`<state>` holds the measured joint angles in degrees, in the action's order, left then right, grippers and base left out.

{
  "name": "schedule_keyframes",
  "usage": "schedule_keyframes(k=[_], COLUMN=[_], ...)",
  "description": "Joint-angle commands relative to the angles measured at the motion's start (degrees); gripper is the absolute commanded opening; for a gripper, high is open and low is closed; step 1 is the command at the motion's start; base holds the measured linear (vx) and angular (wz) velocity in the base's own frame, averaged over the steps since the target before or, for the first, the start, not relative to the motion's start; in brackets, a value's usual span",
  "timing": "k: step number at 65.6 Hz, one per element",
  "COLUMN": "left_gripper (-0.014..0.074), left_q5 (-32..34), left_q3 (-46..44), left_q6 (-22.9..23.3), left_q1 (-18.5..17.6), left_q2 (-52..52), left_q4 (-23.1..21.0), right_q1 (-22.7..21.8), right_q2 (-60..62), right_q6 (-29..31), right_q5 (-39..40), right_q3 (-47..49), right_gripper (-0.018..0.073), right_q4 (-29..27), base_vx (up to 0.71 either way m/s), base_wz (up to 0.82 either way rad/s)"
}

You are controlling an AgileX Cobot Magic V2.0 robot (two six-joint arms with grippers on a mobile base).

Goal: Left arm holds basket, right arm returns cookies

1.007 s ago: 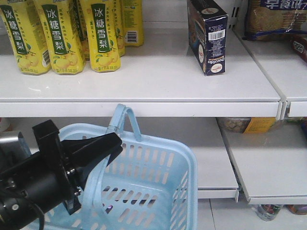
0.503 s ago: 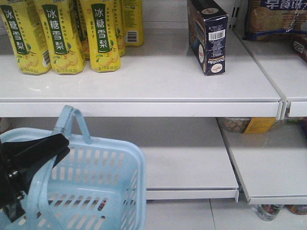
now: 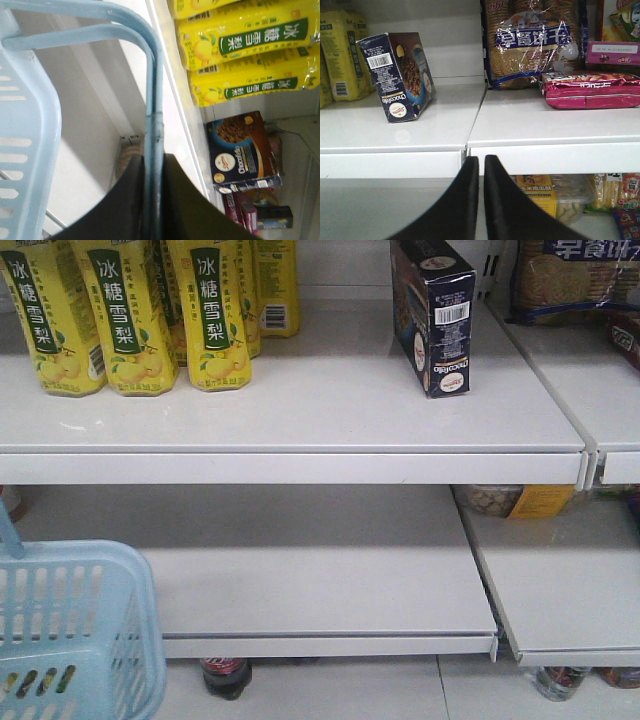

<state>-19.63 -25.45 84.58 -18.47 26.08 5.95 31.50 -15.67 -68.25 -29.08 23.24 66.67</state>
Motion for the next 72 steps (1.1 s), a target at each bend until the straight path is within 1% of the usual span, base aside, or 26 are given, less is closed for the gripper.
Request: schedule_keyframes(k=[1, 14, 26, 35, 42, 44, 49, 54, 62, 72], left_gripper=[-0.0003, -0.0003, -0.0003, -0.0003, -0.0003, -0.0003, -0.0003, -0.0003, -0.0003, -0.0003], left_q5=[3.0, -0.3, -2.3, -3.8, -4.2, -4.0, -3.7, -3.6, -3.6, -3.2], left_q3=[-2.1, -2.1, -2.1, -2.1, -2.1, -2.1, -2.1, -2.1, -2.1, -1.9], left_q6=[-4.4, -13.9, -20.6, -26.7, -31.4, -33.3, -37.8, -42.1, -46.8, -53.5], left_q1=[3.4, 10.3, 14.8, 18.3, 20.3, 20.9, 21.8, 22.0, 22.0, 22.0], left_q2=[-1.3, -4.1, -6.2, -7.6, -8.1, -8.2, -8.1, -8.1, -8.1, -8.0], left_q4=[0.4, 0.0, 0.0, 0.0, 0.0, 0.0, 0.1, 0.3, 1.6, 1.4], right_q1=[-0.1, -0.1, -0.1, -0.1, -0.1, -0.1, -0.1, -0.1, -0.1, -0.1], right_q2=[-0.5, -0.5, -0.5, -0.5, -0.5, -0.5, -0.5, -0.5, -0.5, -0.5], right_q6=[0.6, 0.6, 0.6, 0.6, 0.6, 0.6, 0.6, 0.6, 0.6, 0.6], right_q5=[1.3, 1.3, 1.3, 1.3, 1.3, 1.3, 1.3, 1.3, 1.3, 1.3], right_q3=[1.4, 1.4, 1.4, 1.4, 1.4, 1.4, 1.4, 1.4, 1.4, 1.4], right_gripper=[-0.0008, -0.0008, -0.0008, -0.0008, -0.0008, -0.0008, -0.0008, -0.0008, -0.0008, -0.0008], right_q4=[2.2, 2.2, 2.2, 2.2, 2.2, 2.2, 2.2, 2.2, 2.2, 2.2], base_vx=[0.0, 0.0, 0.0, 0.0, 0.0, 0.0, 0.0, 0.0, 0.0, 0.0], base_wz=[0.0, 0.0, 0.0, 0.0, 0.0, 0.0, 0.0, 0.0, 0.0, 0.0])
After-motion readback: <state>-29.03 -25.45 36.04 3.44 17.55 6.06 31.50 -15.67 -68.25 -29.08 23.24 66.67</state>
